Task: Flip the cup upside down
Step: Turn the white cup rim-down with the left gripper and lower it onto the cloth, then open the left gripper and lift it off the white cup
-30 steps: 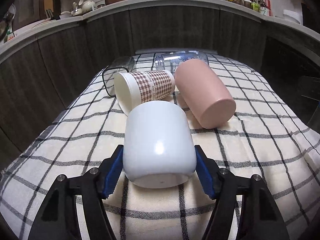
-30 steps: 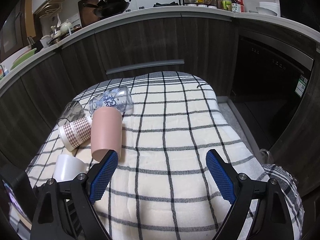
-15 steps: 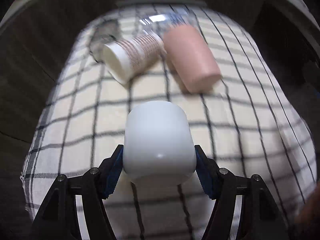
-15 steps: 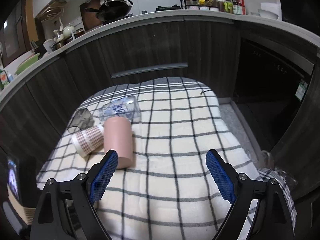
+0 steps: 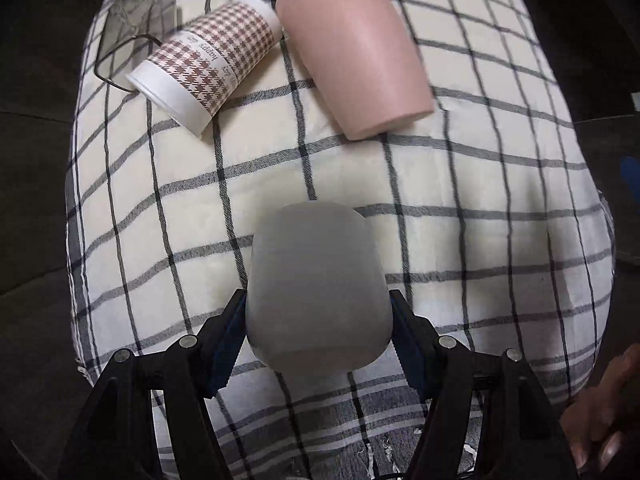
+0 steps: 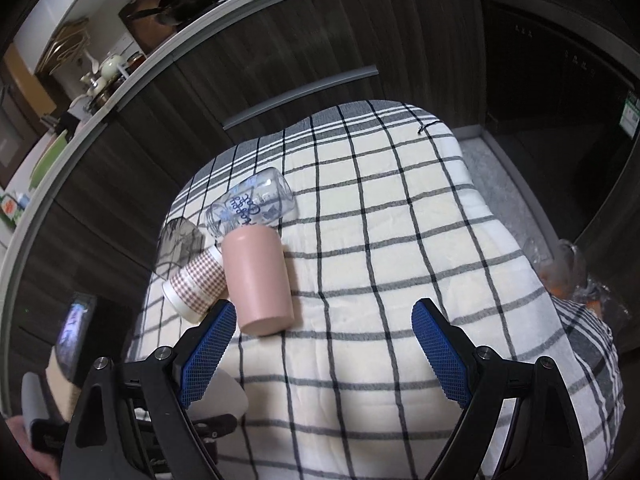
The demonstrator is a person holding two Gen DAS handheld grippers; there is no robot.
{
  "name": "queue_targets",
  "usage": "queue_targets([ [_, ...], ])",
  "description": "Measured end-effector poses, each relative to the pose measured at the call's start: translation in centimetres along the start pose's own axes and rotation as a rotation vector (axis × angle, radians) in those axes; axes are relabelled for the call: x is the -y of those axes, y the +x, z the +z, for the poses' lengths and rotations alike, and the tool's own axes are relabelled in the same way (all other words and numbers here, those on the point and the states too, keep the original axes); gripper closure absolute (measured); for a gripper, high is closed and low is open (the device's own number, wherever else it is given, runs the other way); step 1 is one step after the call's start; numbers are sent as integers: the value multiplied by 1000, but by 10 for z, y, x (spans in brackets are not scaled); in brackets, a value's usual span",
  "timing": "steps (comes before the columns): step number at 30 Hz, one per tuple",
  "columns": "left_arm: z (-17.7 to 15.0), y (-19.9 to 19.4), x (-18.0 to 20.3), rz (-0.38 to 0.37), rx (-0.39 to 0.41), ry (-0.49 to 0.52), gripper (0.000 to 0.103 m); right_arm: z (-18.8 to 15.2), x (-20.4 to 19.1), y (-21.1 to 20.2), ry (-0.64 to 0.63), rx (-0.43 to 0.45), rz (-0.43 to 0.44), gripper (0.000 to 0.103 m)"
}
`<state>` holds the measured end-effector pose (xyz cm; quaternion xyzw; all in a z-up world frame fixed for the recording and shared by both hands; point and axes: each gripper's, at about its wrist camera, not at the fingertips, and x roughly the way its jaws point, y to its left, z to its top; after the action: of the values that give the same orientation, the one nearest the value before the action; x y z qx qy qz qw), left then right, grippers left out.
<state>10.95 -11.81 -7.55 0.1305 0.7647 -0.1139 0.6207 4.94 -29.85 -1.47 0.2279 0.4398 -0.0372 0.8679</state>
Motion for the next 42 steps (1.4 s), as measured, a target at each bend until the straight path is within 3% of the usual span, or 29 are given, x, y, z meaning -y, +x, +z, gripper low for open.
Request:
queue_targets([
  [6, 19, 18, 14, 13, -97, 34, 36, 9, 8, 16, 43, -18, 6, 13],
  [16, 34, 22, 34, 47, -35, 68, 36, 11, 22, 43, 84, -71, -4, 13],
  [20, 23, 11, 41, 68, 36, 90, 27, 9, 22, 44, 77, -74, -12, 13],
  [26, -4, -12, 46, 39, 164, 90, 21, 4, 14, 32, 41, -50, -18, 13],
  [32, -47, -43, 47, 8, 371, 72, 18, -9, 10, 11, 16, 8, -4, 13],
  [34, -60, -46, 27, 8, 436, 57, 17, -15, 10, 4, 5, 49, -4, 13],
  [42, -69, -55, -3, 28, 679, -35, 17, -31, -4, -16, -73, 172, -66, 13],
])
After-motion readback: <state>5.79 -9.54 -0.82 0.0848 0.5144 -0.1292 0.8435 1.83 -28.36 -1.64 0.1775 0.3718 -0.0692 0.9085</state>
